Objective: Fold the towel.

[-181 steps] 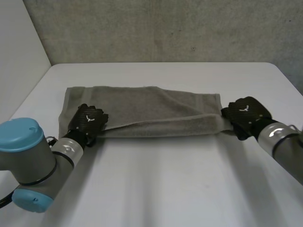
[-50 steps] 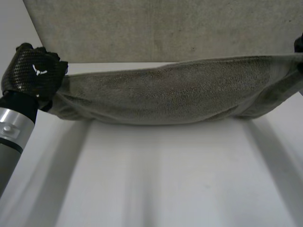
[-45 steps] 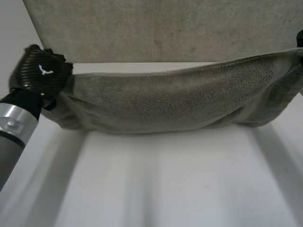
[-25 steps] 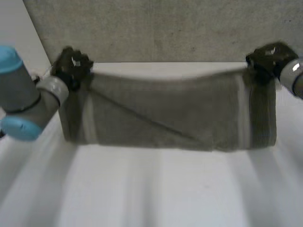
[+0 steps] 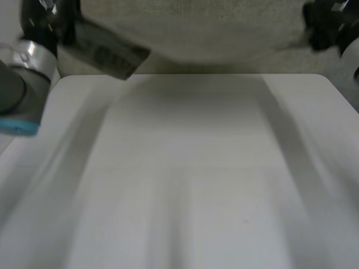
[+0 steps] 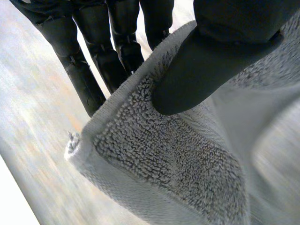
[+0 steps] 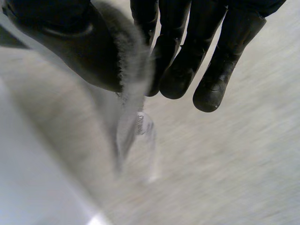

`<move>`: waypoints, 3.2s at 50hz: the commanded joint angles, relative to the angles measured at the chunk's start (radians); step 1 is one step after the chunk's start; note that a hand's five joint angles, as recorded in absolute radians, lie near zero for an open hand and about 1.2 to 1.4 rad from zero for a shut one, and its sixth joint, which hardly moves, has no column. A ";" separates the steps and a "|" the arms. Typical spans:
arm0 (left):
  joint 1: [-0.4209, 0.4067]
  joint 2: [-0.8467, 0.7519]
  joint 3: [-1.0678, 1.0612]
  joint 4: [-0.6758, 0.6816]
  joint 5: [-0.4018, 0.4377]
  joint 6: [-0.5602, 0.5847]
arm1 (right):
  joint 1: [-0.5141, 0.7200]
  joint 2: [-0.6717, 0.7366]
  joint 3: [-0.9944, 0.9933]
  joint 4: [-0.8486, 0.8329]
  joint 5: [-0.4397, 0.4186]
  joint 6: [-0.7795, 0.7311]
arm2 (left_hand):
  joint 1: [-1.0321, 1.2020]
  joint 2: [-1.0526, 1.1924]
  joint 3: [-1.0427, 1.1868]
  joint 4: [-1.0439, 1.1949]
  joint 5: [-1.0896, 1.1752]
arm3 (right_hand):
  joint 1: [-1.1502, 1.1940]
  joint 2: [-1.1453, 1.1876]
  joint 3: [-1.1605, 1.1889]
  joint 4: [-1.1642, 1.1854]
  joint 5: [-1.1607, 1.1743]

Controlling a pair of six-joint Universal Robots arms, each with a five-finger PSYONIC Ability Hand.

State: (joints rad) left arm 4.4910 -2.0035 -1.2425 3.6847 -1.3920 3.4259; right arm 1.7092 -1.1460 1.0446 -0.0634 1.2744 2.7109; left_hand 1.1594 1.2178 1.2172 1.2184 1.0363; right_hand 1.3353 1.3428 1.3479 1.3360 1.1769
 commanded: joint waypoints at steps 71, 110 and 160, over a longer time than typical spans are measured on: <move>0.060 0.223 -0.592 -0.192 0.237 0.411 | -0.272 -0.182 0.434 0.373 -0.234 -0.292 | 0.237 0.178 0.179 0.178 0.185 | 0.061 0.054 0.048 0.060 0.045; -0.087 -0.577 0.206 0.097 0.070 0.426 | 0.012 0.376 0.071 -0.154 0.260 -0.191 | -0.978 -1.037 -1.036 -1.037 -1.030 | -1.161 -1.168 -1.173 -1.162 -1.177; -0.024 0.083 -0.552 0.075 0.001 -0.168 | -0.183 0.252 0.304 0.062 0.063 -0.122 | -0.984 -1.042 -1.042 -1.043 -1.036 | 0.061 0.054 0.048 0.060 0.045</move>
State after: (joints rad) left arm 4.4647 -1.9198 -1.7942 3.7585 -1.3909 3.2570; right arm 1.5610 -0.8940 1.3597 0.0043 1.3331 2.5852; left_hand 0.1738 0.1672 0.1673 0.1679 0.0296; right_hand 1.2710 1.2673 1.2523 1.2597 1.0876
